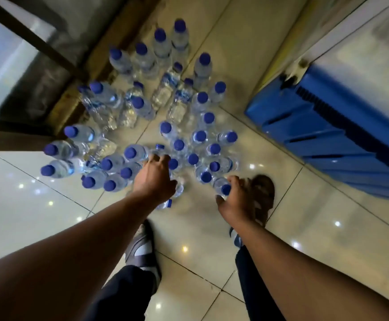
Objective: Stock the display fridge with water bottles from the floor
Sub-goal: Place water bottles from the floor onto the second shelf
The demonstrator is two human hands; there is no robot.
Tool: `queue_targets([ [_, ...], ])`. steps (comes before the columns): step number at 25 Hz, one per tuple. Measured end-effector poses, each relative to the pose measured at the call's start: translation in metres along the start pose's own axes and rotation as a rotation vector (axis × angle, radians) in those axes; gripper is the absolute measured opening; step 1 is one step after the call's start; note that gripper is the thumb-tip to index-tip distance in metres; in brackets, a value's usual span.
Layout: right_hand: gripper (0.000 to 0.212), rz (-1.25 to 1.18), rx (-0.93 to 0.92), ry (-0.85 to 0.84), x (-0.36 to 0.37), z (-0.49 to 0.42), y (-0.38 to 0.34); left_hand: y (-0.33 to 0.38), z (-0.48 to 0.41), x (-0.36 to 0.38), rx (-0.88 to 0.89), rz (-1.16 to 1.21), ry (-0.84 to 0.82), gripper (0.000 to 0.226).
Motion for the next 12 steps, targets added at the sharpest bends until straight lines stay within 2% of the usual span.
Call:
queue_targets([
  [2, 0.063, -0.024, 0.043, 0.017, 0.039, -0.019, 0.011, -0.013, -0.025, 0.031, 0.015, 0.019, 0.035, 0.071],
  [4, 0.066, -0.033, 0.046, 0.02, 0.06, -0.033, 0.016, -0.019, -0.04, 0.046, 0.028, 0.02, 0.083, 0.074],
  [8, 0.057, -0.029, 0.003, 0.102, 0.07, -0.05, 0.02, -0.02, -0.058, 0.049, 0.072, 0.068, 0.199, 0.054],
  [12, 0.053, -0.063, -0.013, 0.078, 0.053, -0.027, 0.02, -0.014, -0.03, 0.028, 0.121, 0.107, 0.225, 0.049],
])
Point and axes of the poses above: each hand's wrist, its own z-axis away from the middle knuckle, its own x-axis out of the palm, y = z × x, the point moved 8 cm from there along -z, towards the middle knuckle, and after that the axes turned 8 degrees about z, right-handed, at the moved point
